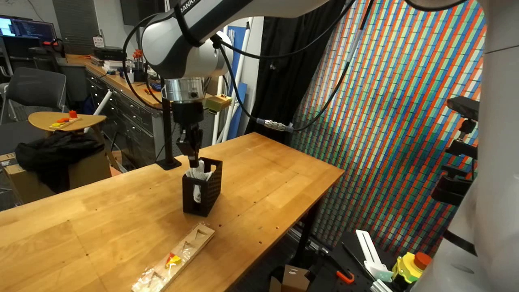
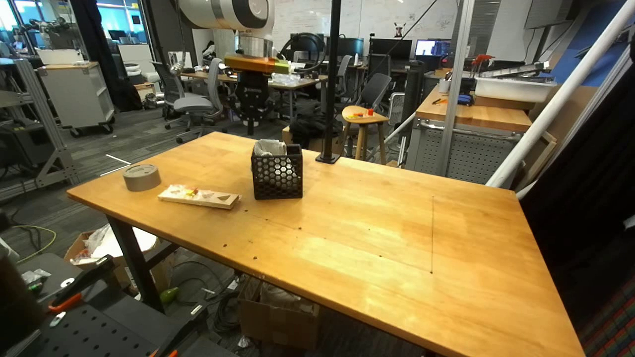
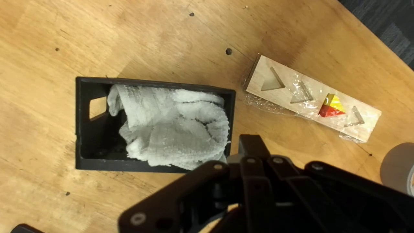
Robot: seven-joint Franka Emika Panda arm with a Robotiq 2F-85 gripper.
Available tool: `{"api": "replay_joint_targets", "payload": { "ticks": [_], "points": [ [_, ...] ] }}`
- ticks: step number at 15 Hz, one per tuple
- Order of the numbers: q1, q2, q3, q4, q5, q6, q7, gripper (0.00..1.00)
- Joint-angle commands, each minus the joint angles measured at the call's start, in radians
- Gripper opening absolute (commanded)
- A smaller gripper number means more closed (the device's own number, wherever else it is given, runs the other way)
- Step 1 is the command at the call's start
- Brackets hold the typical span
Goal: Pick up the cloth from the table and put in the box
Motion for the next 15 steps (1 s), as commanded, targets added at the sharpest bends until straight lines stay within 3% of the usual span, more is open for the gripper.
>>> {"api": "replay_joint_targets", "payload": {
  "ticks": [1, 15],
  "points": [
    [0.000, 0.037, 0.002, 0.042, 0.005, -0.010, 0.000, 0.00],
    [-0.074, 0.135, 0.001, 0.086, 0.069, 0.019, -0.030, 0.00]
  ]
}}
